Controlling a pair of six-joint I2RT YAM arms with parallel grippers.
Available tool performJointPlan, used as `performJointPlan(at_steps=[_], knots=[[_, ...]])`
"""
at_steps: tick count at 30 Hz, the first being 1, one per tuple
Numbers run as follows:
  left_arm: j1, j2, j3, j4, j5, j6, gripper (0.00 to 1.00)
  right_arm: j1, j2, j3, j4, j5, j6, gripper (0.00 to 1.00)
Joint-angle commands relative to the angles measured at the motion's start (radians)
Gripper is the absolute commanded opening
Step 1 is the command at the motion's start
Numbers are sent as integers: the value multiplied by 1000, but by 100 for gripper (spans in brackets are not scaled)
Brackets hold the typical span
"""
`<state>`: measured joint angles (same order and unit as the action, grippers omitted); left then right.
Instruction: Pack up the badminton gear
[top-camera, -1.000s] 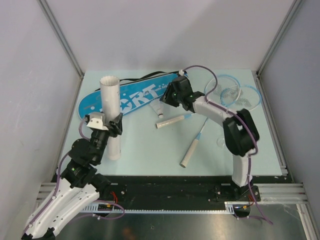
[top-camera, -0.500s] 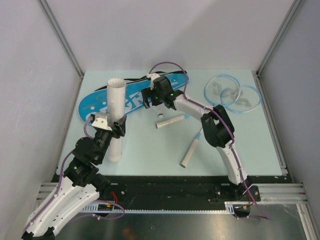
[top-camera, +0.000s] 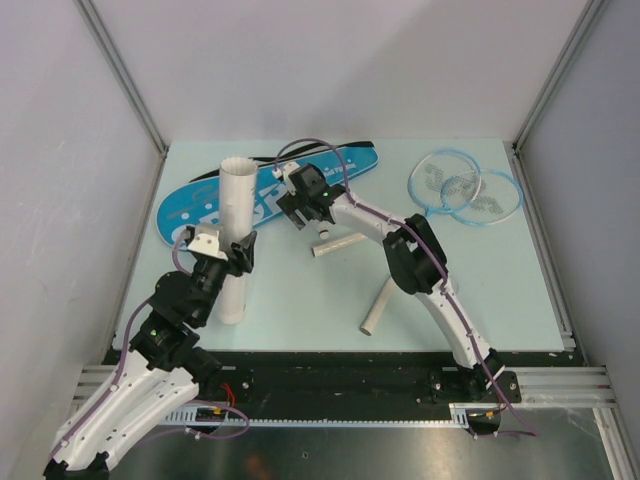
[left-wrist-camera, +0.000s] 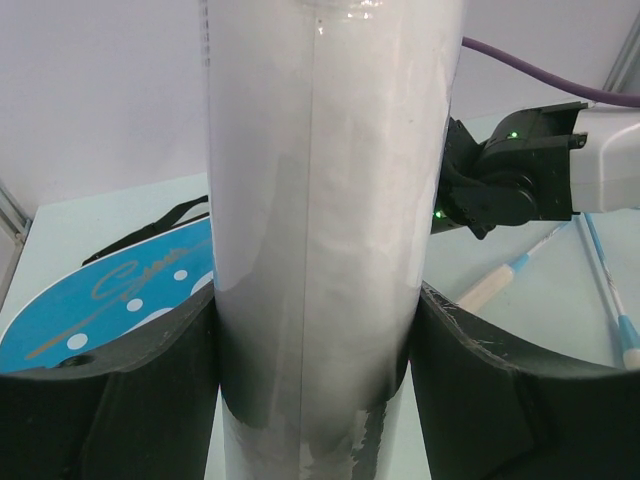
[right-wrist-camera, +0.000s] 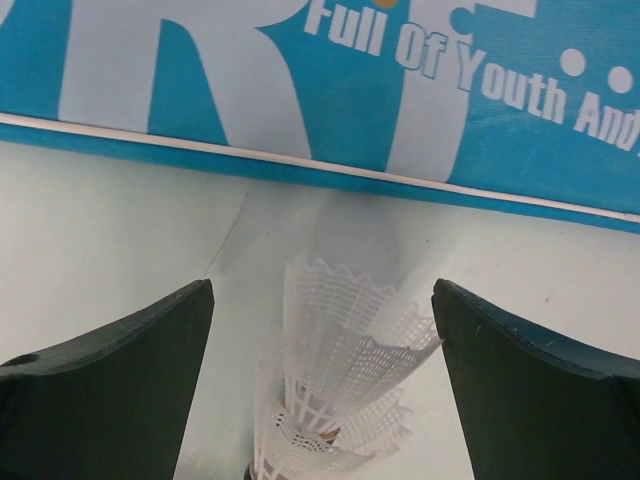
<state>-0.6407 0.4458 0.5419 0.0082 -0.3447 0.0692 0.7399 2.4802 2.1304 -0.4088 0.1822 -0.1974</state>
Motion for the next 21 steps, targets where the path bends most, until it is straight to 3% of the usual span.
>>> performJointPlan(at_steps=[1, 9, 11, 13, 16, 17, 21], knots=[[-1, 1, 13, 61, 16, -14, 37, -5, -6, 33, -1, 63, -22, 96], [-1, 5, 13, 61, 21, -19, 37, -59, 3, 59, -4, 19, 61, 86], [-1, 5, 13, 61, 23, -19, 37, -76, -1, 65, -5, 8, 119, 87], [-1, 7, 13, 61, 26, -22, 37, -96, 0, 69, -10, -30, 145, 94], [-1, 10, 13, 61, 29, -22, 37, -108, 8, 80, -24, -84, 171, 92], [-1, 13, 15, 61, 30, -22, 37, -112, 11, 86, -27, -102, 179, 91], [-1, 13, 15, 61, 35, -23, 37, -126, 22, 114, -39, -206, 242, 68]])
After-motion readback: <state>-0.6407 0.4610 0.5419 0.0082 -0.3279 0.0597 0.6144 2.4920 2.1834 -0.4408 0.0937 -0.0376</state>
